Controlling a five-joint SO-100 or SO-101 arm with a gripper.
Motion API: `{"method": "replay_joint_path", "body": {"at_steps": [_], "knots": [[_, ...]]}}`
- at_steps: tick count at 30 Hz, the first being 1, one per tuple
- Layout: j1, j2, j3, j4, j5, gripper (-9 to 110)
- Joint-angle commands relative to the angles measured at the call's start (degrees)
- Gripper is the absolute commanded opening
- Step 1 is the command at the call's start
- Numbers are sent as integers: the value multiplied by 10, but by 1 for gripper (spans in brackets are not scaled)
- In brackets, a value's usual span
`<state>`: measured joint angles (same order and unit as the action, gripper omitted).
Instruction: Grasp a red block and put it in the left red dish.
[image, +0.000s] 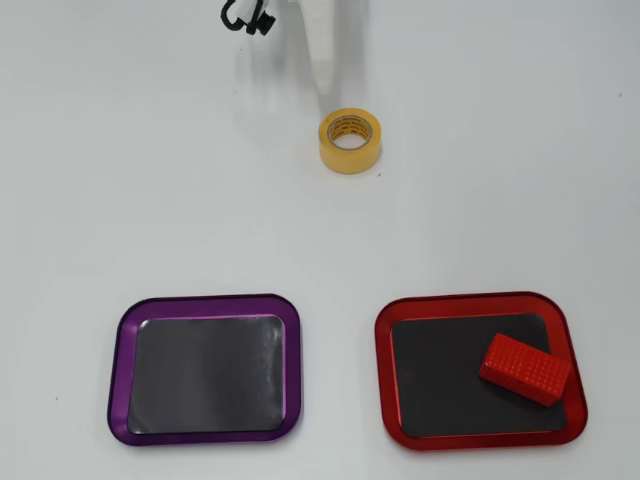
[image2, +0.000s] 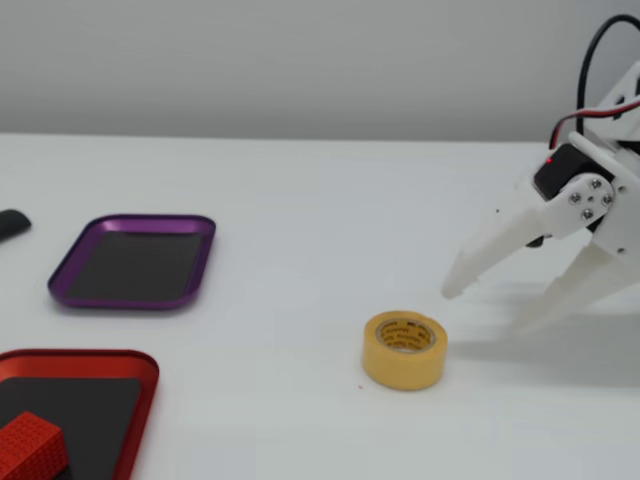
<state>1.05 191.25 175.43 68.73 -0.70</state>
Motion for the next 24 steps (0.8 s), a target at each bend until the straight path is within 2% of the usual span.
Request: {"method": "replay_joint_path", "body": {"at_steps": [1, 4, 24], "knots": [[4, 67, 5, 6, 1, 11], [4, 67, 5, 18, 4, -2], [3, 67, 5, 15, 0, 0]]}}
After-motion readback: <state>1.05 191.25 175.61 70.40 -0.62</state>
